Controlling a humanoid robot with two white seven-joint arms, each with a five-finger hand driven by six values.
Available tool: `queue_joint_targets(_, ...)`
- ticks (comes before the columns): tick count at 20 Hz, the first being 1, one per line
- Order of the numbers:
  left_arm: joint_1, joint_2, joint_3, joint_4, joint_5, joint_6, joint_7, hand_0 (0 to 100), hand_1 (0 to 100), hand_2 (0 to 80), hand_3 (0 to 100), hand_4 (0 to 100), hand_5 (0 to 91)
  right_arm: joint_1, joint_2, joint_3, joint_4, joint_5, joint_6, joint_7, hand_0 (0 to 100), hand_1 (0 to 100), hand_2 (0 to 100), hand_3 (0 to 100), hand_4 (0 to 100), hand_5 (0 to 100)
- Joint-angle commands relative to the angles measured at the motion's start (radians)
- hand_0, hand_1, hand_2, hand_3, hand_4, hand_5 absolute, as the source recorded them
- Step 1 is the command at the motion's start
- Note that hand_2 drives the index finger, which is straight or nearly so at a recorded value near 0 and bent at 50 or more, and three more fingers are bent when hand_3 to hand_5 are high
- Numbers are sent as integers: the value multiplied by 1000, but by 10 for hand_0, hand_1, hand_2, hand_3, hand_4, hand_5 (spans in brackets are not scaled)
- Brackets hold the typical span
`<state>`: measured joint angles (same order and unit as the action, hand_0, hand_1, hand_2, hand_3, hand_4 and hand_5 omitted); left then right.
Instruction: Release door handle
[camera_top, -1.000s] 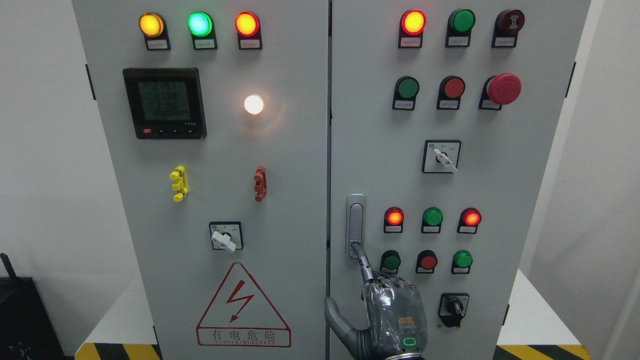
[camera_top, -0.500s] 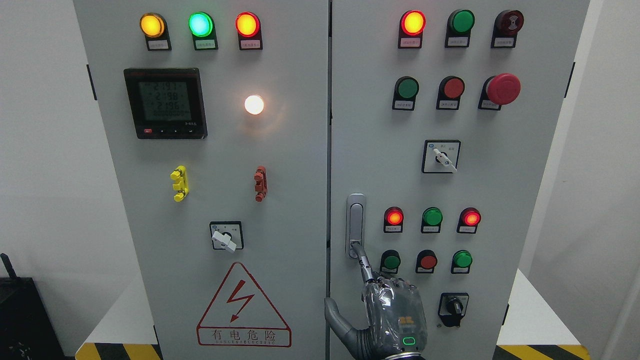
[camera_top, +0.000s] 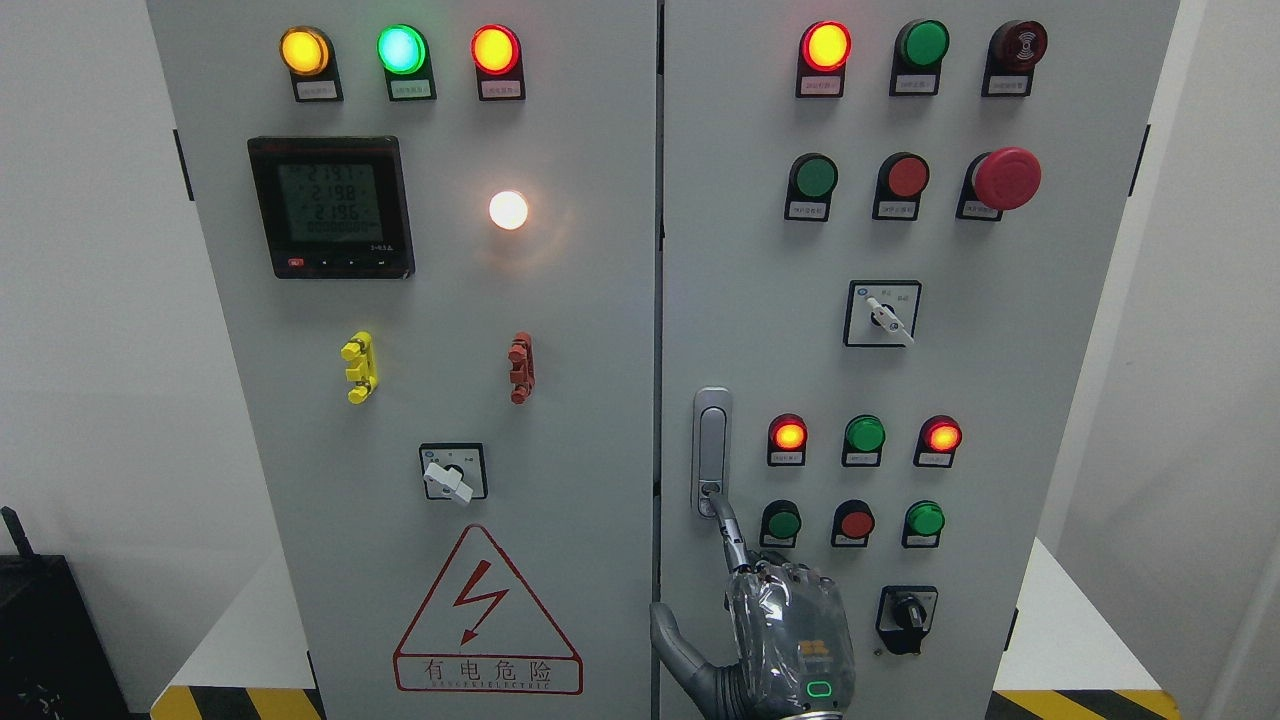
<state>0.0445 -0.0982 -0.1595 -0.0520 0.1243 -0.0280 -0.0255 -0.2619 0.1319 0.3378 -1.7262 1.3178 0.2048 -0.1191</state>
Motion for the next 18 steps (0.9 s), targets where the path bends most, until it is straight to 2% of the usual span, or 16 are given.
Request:
queue_joint_targets(1, 0, 0, 0, 1, 0, -1, -1, 0, 0, 31, 173, 128, 0, 4, 0, 7, 2, 0, -1, 2, 257, 185, 0, 772, 745, 734)
queue_joint_targets(18, 0, 0, 0, 0, 0, 0, -1, 0, 0, 32, 172, 128, 0, 16, 0, 9, 2, 1, -1, 7, 252, 191, 0, 781, 748, 736)
